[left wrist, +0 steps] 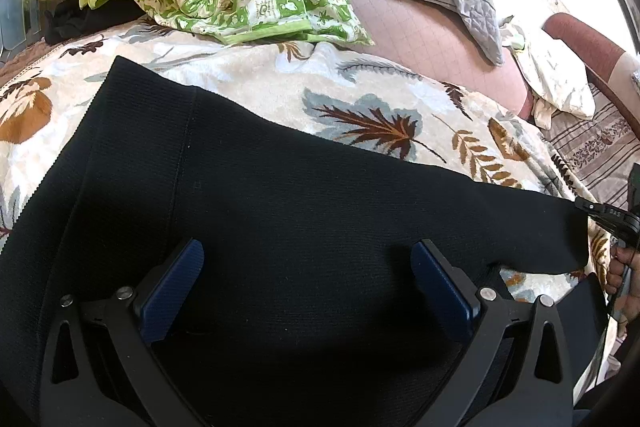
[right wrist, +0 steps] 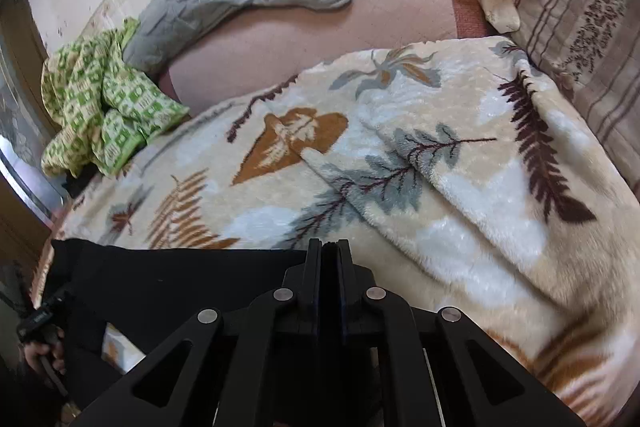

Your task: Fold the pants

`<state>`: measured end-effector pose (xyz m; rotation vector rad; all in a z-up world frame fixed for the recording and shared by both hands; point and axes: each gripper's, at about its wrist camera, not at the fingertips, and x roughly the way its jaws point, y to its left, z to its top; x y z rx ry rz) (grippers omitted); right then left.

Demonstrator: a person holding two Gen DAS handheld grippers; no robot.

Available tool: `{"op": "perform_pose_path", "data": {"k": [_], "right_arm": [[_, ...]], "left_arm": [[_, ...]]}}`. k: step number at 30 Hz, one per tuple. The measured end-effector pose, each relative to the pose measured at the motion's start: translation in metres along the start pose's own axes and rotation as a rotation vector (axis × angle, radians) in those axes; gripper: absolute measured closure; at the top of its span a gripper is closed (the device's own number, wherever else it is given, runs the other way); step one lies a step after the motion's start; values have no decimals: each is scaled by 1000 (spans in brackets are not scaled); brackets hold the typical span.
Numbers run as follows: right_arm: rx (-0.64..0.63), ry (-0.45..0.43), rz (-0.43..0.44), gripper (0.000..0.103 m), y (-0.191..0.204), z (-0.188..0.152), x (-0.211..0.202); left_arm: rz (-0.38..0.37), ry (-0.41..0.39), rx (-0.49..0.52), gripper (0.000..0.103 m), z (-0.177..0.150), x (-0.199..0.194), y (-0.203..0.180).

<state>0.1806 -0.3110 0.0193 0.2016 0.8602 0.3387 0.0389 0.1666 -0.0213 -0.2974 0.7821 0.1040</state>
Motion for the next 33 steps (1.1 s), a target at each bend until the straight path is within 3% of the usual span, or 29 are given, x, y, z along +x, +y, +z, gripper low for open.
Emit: {"op": "perform_pose_path", "data": {"k": [5,9,12,18,22,23,25,29,33], "right_arm": [[37,-44,-13,98,15,-11,-18],[49,-64,-34,98,32,-18,-31],[51,-48,-51,98,40,-25,-35],[55,-16,-54,97,38,-31,-26],[64,3,-64,97,35,-32,-18],[62,6,-66,97,35,-32,-17],[61,11,-65,97,35,-32,-15],[58,10,-65,97,35,-32,-15],[60,8,-68,97,34,-31,-15]], "left_arm": [[-31,5,-5,0,16,-20,4],[6,-92,20,0,41,-64,31],[69,-109,114,0,60,-73,60],[64,-49,329,1,80,-48,82],[21,4,396,32,91,-23,79],[9,31,395,46,91,-18,80],[13,77,395,65,95,-5,84],[-33,90,338,67,101,-4,87],[-35,108,345,81,101,-6,84]]}}
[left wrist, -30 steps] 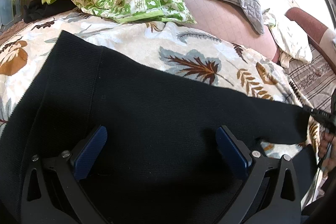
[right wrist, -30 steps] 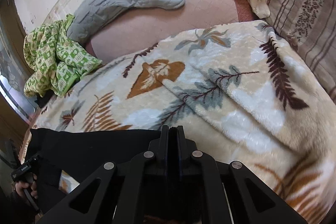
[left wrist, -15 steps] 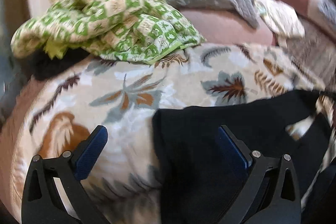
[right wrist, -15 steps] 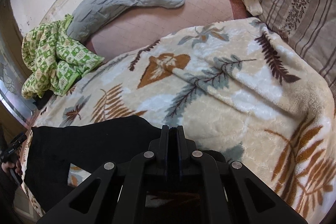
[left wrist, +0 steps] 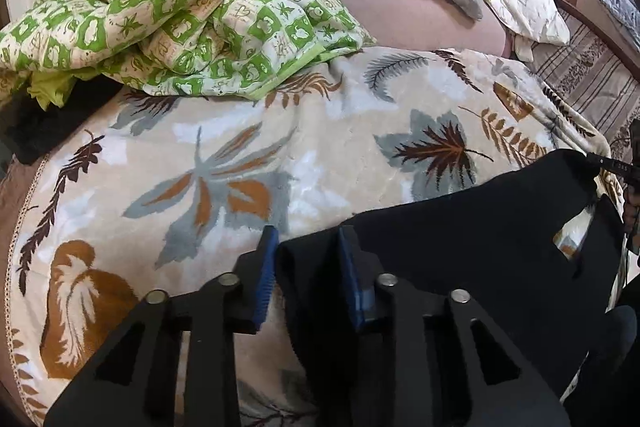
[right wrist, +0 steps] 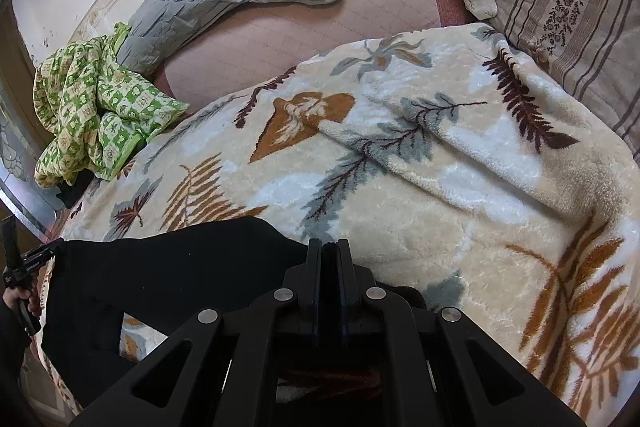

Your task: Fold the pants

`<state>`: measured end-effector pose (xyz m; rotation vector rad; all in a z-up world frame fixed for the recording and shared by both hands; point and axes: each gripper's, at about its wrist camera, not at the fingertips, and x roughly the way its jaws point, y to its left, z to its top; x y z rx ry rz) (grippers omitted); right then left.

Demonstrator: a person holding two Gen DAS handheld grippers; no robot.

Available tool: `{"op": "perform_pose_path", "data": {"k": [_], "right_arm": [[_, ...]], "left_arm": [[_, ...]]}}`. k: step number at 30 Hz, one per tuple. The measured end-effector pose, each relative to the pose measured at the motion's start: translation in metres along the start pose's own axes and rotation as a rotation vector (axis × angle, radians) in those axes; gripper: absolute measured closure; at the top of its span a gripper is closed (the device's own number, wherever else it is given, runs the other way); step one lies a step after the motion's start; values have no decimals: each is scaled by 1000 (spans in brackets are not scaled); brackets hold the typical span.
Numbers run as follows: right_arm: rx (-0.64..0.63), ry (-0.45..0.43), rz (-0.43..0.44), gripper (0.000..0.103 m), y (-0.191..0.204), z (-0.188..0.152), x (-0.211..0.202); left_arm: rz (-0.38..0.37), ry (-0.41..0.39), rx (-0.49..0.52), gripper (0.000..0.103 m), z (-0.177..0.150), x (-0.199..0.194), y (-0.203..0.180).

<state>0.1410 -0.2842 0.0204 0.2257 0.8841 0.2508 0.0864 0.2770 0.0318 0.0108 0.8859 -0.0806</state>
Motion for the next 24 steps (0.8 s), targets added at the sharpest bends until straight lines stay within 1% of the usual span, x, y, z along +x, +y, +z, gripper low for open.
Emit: {"op": "perform_pose_path", "data": {"k": [1,2,4,8,10,12,14,17,19,22,24], "right_arm": [[-1,0,-1,97,0,0,0],[-1,-2,-1,97,0,0,0],[-2,-3,1,97,0,0,-1],[6,-3,3,97,-3,0,-1],[8,-8,7,97,-5,0,-2],[4,-23,16,97,-7,1,-4],[-2,-56,30,97,-9,4,-9],[-1,-95,39,97,-13,8,-12],[10,-90,47,98,-15,8,-11],[-5,-73,40,98,-16,8,-10],[-15,-74,47,98,-17,7,-15]], "left_arm": [[7,-1,2,92,1,-2,-1],[15,-6,4,96,1,-4,-1],[40,-15,6,99,3,-9,-3],[97,-27,53,99,5,-15,-16],[132,-42,59,100,6,-19,-22],[162,-58,45,100,10,-23,-22],[195,-89,29,100,13,-30,-25],[234,-113,13,100,17,-35,-30],[257,-116,12,100,15,-34,-32],[276,-91,-3,100,7,-30,-33],[284,-97,-4,100,0,-33,-37]]}}
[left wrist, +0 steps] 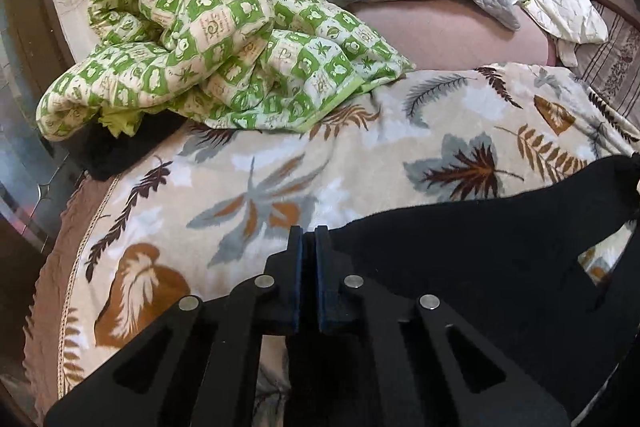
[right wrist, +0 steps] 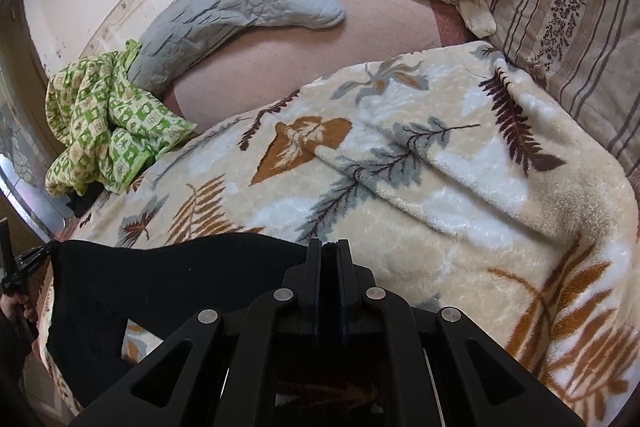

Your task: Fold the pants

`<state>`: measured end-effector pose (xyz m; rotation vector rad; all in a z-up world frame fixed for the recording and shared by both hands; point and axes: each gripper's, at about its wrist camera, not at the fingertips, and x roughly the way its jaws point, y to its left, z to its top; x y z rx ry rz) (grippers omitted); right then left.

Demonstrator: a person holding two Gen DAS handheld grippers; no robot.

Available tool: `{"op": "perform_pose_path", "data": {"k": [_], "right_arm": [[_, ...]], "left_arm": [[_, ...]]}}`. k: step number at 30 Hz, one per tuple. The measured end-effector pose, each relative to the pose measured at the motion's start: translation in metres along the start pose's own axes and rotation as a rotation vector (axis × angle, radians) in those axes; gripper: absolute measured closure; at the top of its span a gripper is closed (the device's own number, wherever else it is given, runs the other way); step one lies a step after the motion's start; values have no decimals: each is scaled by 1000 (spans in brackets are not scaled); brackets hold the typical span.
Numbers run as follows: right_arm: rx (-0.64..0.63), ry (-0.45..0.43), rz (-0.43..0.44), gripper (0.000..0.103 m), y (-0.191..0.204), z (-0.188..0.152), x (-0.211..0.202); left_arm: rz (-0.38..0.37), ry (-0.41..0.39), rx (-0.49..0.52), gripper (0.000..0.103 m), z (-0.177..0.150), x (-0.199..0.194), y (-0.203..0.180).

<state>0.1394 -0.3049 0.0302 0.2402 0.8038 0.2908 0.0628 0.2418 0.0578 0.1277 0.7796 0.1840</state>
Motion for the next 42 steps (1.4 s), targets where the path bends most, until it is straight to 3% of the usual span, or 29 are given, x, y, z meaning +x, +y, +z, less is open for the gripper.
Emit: {"op": "perform_pose_path", "data": {"k": [7,16,28,30,31,33,34,36,39,42], "right_arm": [[-80,23,59,98,-1,-9,-19],[-184,76,98,98,-4,-32,-52],[-253,195,137,97,-21,-60,-75],[-284,213,124,89,-20,-64,-74],[-293,210,107,86,-20,-66,-75],[-295,180,80,65,-22,-64,-83],[-284,149,75,61,-24,-62,-89],[-240,74,74,58,-31,-54,-104],[-134,-49,107,55,-40,-45,-128],[-10,-108,179,50,-45,-43,-141]], "left_arm": [[-31,-109,58,100,-16,-41,-17],[-7,-136,43,100,-68,-77,-6],[-82,-148,-35,99,-141,-112,-2],[-114,-144,-95,97,-148,-119,1],[-147,-134,-157,88,-152,-124,5],[-164,-118,-258,62,-158,-133,12],[-182,-119,-348,46,-162,-140,19],[-239,-126,-479,39,-168,-149,28],[-396,-99,-758,31,-176,-147,45],[-585,9,-1042,29,-185,-118,49]]}}
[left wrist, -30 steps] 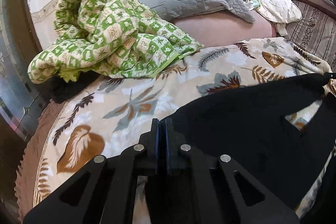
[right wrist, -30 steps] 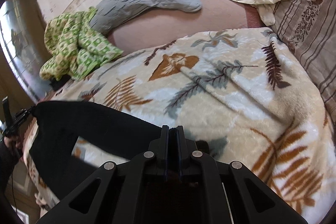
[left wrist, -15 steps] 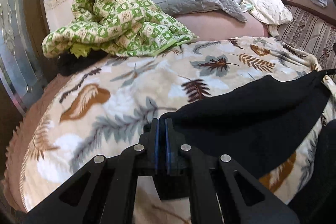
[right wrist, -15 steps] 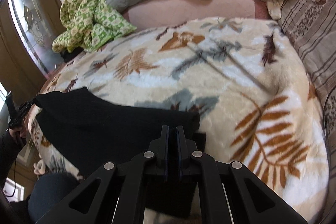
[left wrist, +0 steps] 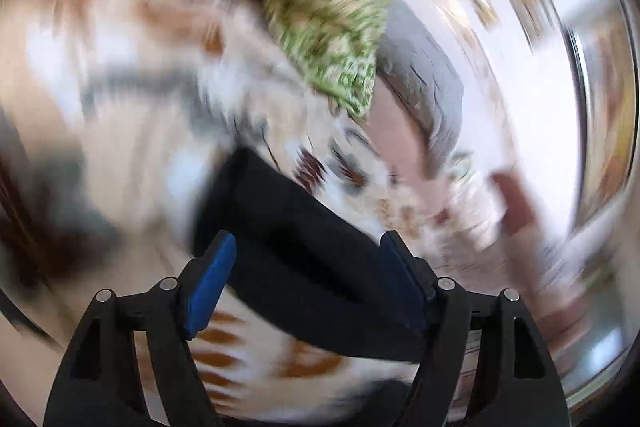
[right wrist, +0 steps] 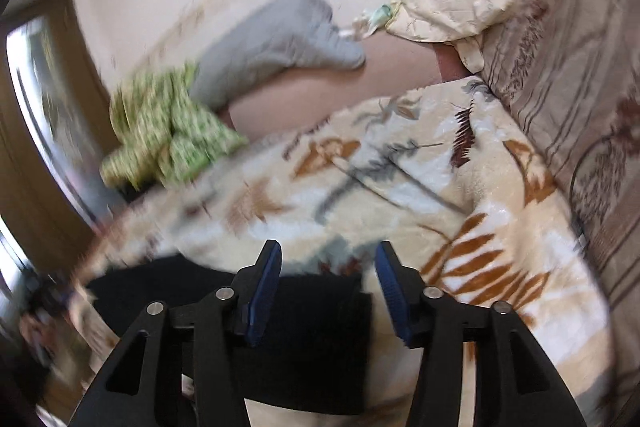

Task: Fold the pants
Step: 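Lift and fold the pants end over with both grippers toward the other end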

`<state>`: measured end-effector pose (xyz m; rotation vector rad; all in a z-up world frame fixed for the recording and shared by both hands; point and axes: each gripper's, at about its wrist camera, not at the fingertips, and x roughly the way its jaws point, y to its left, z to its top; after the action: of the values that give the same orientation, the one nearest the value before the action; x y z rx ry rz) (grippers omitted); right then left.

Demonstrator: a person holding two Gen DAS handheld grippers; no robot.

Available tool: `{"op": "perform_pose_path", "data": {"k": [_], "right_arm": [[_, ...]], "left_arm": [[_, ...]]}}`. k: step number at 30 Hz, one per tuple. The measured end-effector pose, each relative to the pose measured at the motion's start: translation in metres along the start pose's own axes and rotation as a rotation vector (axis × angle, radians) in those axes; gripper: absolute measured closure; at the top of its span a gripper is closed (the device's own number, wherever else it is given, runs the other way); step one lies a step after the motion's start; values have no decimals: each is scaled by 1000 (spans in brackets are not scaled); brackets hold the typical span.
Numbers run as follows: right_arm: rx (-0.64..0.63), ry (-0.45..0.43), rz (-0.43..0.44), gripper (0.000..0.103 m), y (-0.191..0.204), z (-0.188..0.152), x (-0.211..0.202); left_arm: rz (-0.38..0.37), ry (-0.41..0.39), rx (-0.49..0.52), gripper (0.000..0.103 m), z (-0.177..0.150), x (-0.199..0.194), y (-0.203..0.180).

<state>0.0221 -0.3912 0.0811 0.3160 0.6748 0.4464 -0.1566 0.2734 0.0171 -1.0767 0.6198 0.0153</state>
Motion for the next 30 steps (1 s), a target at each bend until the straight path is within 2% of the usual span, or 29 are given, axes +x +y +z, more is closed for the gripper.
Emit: {"op": "perform_pose_path", "data": {"k": [2,4,9,12,14,15,17,20,22,24,25,26,28,30], "right_arm": [[16,-6,34,50,5,-1,-3],[5,4,45,49,12,-3,-4],[-54,50,27,46,23,-9,6],[-61,60,22,46,27,-11,12],[-71,62,22,46,29,-11,14],[-75,64,19,46,30,-12,14],[-90,72,7,46,33,-13,17],[-104,84,2,46,35,-14,20],[-109,82,-1,46,36,-14,19],[-106,79,-7,46,35,-14,19],[-102,77,-8,46,34,-13,18],[-98,76,-11,46,33,-13,18],[-91,72,-16,46,31,-12,17],[-71,73,-17,46,27,-12,17]], "left_arm": [[-44,45,-147,29,0,15,10],[-74,63,-224,29,-1,26,14],[-47,20,-279,29,1,35,16],[-38,-2,-384,33,-1,38,32],[-43,-6,-454,50,-2,39,42],[-49,-2,-476,54,-4,40,45],[-58,0,-517,69,-8,40,48],[-90,2,-582,70,-9,42,51],[-87,-13,-592,70,-8,41,51],[-74,-14,-592,74,-9,41,50],[-66,-10,-590,78,-11,40,49],[-57,-8,-584,87,-13,38,48],[-44,-7,-556,96,-14,37,46],[-30,-8,-536,99,-14,36,47]]}}
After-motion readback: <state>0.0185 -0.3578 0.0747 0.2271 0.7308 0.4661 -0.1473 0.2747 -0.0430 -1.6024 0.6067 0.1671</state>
